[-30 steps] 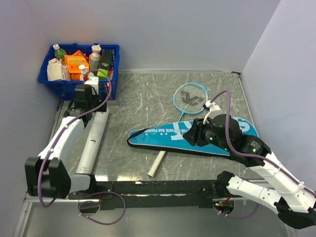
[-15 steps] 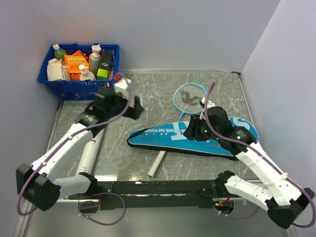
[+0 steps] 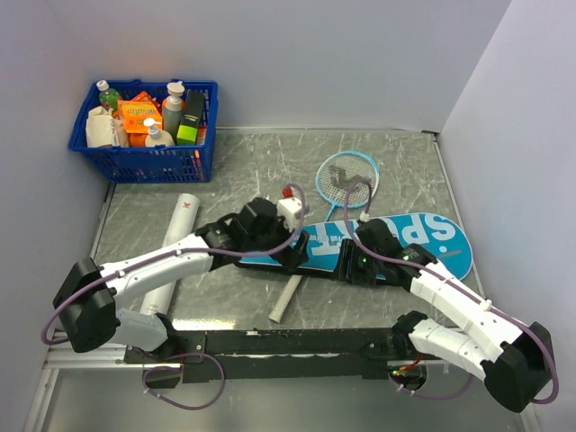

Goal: Pack up the badminton gear

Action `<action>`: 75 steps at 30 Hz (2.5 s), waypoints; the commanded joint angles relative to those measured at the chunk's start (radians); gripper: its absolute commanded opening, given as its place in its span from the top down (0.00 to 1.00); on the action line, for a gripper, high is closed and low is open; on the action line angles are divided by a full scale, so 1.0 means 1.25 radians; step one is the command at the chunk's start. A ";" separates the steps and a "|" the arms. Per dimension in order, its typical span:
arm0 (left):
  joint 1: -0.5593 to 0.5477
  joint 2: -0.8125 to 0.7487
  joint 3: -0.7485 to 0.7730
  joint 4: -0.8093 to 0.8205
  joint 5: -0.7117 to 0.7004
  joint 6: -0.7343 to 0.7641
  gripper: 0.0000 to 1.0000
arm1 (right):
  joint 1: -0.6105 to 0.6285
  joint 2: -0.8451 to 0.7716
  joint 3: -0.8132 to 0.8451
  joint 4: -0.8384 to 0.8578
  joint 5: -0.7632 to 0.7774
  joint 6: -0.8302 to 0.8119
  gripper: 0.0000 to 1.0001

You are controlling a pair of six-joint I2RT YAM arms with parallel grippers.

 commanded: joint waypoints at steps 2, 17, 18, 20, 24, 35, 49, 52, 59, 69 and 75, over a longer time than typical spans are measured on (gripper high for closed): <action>-0.087 -0.018 -0.005 0.033 -0.167 0.049 0.11 | -0.005 -0.061 -0.096 0.107 -0.011 0.186 0.39; -0.163 -0.036 -0.012 0.012 -0.373 0.054 0.15 | -0.005 -0.172 -0.269 0.231 0.195 0.536 0.38; -0.164 -0.036 -0.013 0.013 -0.374 0.053 0.14 | -0.006 -0.178 -0.274 0.238 0.207 0.542 0.38; -0.166 -0.038 -0.015 0.013 -0.370 0.052 0.14 | -0.005 -0.179 -0.283 0.240 0.243 0.554 0.38; -0.171 -0.033 -0.012 0.006 -0.371 0.053 0.15 | -0.016 -0.144 -0.296 0.266 0.264 0.560 0.37; -0.181 -0.010 -0.006 -0.004 -0.386 0.059 0.15 | -0.033 -0.151 -0.273 0.250 0.334 0.524 0.92; -0.203 0.016 0.056 -0.046 -0.463 0.104 0.15 | -0.061 -0.058 0.011 0.249 0.254 0.156 1.00; -0.203 -0.011 0.049 -0.051 -0.473 0.098 0.15 | -0.060 0.022 0.094 0.268 0.220 0.075 1.00; -0.203 -0.061 0.039 -0.084 -0.516 0.101 0.13 | -0.063 0.211 0.253 0.343 0.057 -0.026 1.00; -0.197 -0.052 -0.029 -0.080 -0.565 0.088 0.09 | -0.057 0.330 0.367 0.367 -0.081 -0.080 1.00; -0.133 -0.023 -0.027 -0.063 -0.528 0.070 0.15 | -0.053 0.323 0.396 0.335 -0.117 -0.114 1.00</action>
